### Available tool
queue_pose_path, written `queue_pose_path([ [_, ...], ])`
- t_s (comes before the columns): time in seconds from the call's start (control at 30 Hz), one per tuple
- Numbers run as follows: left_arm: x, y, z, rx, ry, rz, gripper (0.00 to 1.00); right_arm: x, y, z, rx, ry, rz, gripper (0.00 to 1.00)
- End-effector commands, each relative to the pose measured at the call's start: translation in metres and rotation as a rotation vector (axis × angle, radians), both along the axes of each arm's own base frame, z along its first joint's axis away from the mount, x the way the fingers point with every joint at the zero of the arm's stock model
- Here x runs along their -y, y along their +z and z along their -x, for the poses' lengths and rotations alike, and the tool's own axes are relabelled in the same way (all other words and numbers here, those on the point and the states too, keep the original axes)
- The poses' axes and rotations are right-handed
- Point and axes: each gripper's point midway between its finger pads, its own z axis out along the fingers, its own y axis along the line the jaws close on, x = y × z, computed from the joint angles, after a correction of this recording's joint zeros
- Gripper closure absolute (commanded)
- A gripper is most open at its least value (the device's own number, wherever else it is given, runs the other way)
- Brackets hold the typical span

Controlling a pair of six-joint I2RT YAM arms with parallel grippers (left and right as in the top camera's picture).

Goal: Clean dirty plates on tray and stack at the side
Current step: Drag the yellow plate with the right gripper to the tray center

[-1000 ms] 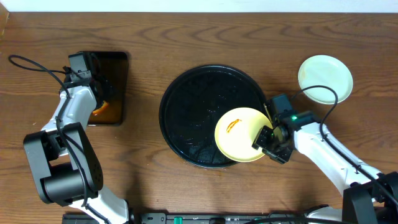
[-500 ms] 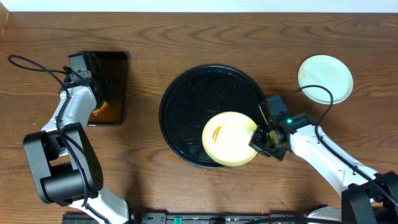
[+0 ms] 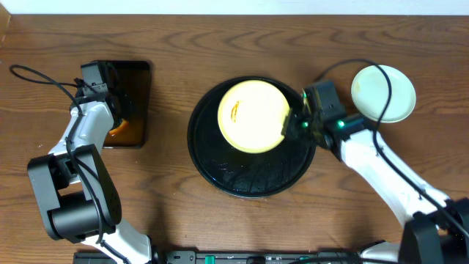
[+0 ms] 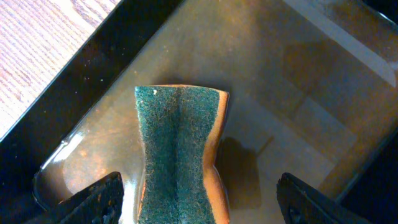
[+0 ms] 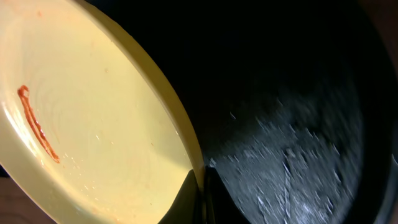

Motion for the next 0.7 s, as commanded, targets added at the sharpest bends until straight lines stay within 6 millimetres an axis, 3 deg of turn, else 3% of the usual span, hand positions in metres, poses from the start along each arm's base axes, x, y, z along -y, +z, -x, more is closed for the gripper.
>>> queue_pose_path([
  [0.0, -0.002, 0.002, -0.001, 0.007, 0.005, -0.002, 0.20, -0.010, -0.009, -0.015, -0.008, 0.064, 0.008, 0.99],
  [0.33, -0.002, 0.002, -0.001, 0.007, 0.005, -0.002, 0.20, -0.010, -0.088, -0.003, -0.201, 0.104, 0.048, 0.99],
  [0.47, -0.002, 0.002, -0.001, 0.006, 0.005, -0.002, 0.20, -0.008, -0.100, -0.002, -0.225, 0.102, 0.060, 0.99],
  [0.67, -0.002, 0.002, -0.001, 0.007, 0.005, -0.002, 0.20, 0.004, -0.101, -0.007, -0.222, 0.070, 0.071, 0.99],
])
